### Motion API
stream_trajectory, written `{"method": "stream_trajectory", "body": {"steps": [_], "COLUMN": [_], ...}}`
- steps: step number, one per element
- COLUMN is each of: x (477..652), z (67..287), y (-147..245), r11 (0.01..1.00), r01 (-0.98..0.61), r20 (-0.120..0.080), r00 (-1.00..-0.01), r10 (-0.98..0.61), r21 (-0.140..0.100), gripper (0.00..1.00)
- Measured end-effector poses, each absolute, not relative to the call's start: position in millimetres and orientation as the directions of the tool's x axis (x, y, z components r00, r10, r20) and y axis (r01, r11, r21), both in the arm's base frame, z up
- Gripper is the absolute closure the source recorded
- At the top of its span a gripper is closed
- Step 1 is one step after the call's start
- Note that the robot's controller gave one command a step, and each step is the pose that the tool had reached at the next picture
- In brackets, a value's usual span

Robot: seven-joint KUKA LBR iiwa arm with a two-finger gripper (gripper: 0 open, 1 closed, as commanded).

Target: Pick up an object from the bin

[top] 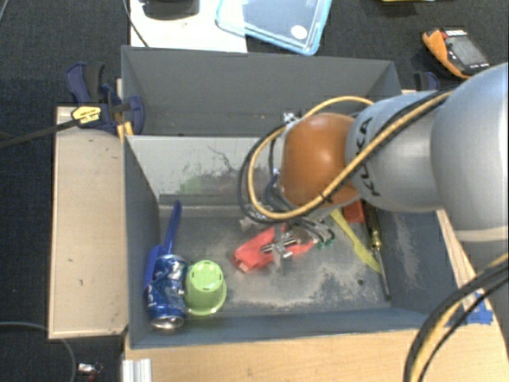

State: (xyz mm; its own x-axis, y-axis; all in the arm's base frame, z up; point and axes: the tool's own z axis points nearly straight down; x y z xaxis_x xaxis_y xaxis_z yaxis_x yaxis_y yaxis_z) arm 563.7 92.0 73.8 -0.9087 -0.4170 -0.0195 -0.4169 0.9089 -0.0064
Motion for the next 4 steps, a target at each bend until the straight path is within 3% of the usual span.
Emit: {"method": "stream_trajectory", "body": {"steps": [1,2,3,4], "x": [560.3,538.2,551.6,497.9], "z": [72.0,70.8,135.7,199.2], "y": [105.1,108.6,111.9,120.4], "r11": [0.947,0.927,0.944,0.93], "r01": [-0.321,-0.374,-0.329,-0.368], "r20": [-0.017,-0.02,-0.02,-0.014], "r00": [-0.947,-0.927,-0.944,-0.93], "r10": [-0.321,-0.374,-0.329,-0.368], "r21": [-0.005,-0.005,-0.004,-0.003], "gripper": [0.0,0.0,0.0,0.0]}}
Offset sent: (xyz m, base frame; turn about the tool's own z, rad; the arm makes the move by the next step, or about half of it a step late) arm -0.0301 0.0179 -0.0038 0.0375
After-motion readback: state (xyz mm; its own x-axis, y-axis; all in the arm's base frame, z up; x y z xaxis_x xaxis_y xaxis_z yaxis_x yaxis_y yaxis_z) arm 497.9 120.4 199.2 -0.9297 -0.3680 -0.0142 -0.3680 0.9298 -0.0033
